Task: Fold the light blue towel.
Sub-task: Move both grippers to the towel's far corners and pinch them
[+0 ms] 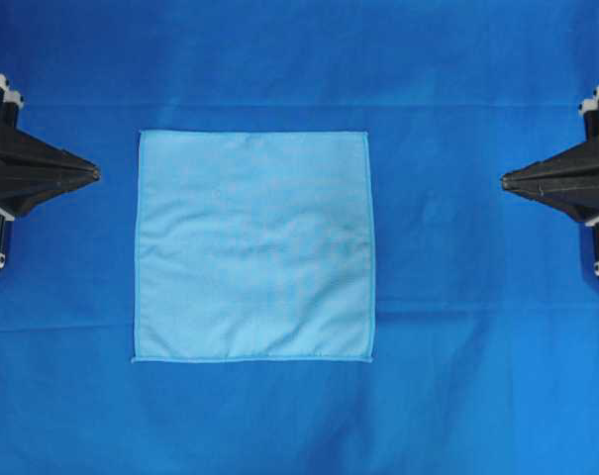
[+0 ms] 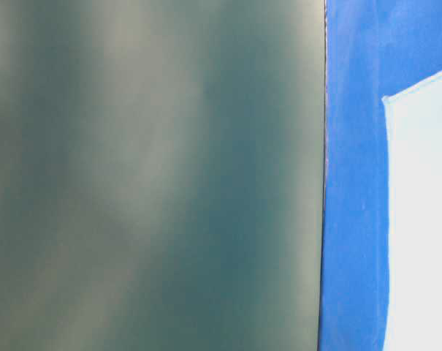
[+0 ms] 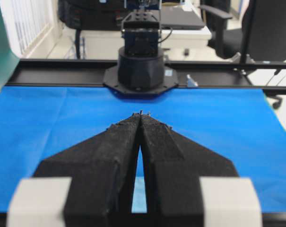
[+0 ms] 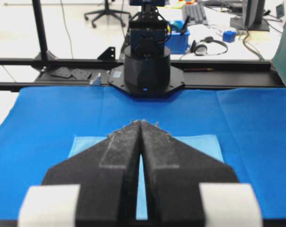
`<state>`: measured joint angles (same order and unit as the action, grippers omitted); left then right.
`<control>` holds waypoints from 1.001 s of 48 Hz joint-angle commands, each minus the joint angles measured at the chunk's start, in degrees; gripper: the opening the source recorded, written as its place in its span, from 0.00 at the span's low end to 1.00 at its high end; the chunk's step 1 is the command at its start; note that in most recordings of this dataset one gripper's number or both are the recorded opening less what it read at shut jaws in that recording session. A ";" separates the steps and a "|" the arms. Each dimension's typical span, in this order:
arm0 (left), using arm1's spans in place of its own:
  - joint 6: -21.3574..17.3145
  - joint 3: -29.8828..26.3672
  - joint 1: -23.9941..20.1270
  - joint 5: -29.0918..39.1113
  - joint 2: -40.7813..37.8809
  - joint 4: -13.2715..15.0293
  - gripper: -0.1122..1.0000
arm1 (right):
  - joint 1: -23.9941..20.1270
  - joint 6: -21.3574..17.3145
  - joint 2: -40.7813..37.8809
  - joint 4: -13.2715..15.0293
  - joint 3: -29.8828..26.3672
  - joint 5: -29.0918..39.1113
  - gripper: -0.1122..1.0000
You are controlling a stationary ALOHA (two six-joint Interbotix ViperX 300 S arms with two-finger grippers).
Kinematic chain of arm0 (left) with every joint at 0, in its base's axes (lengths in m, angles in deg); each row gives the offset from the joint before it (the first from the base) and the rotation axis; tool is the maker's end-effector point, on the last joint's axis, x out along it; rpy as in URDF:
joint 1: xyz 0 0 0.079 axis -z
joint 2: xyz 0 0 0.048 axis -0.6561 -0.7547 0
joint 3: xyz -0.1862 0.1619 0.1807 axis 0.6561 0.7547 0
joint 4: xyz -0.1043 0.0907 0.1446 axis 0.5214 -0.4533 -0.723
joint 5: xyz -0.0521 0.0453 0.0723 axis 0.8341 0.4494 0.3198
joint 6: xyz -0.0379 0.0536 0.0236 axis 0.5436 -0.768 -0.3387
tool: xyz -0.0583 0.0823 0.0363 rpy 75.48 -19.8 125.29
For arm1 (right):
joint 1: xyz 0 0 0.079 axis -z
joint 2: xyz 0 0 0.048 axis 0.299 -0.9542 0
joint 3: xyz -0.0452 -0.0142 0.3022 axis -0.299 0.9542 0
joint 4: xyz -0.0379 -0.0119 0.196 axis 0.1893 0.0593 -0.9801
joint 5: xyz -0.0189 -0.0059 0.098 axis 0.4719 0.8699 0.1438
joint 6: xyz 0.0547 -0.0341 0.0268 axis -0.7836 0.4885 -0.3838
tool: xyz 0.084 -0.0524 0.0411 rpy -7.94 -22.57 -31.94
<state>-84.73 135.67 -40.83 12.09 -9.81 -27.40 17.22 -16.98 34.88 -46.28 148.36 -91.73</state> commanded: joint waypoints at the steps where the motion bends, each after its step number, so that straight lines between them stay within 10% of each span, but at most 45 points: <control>1: 0.53 -0.70 -0.26 0.97 -0.62 1.58 0.10 | 0.88 0.26 -0.79 0.00 -1.23 -0.35 0.10; 33: 3.52 1.05 -12.83 10.63 -14.06 1.58 0.12 | 17.05 -0.70 -34.28 -0.35 -14.33 8.61 0.11; 37: 3.52 1.58 -14.15 9.05 -17.23 1.58 0.26 | 17.67 -0.70 -39.38 -0.35 -16.61 10.55 0.16; 48: 3.52 4.39 -18.98 0.97 -26.28 1.58 0.83 | 18.54 -0.70 -51.50 -0.35 -21.27 10.46 0.67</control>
<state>-81.22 139.80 -58.23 16.22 -33.54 -25.90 35.33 -17.60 -14.16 -46.45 129.47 -81.01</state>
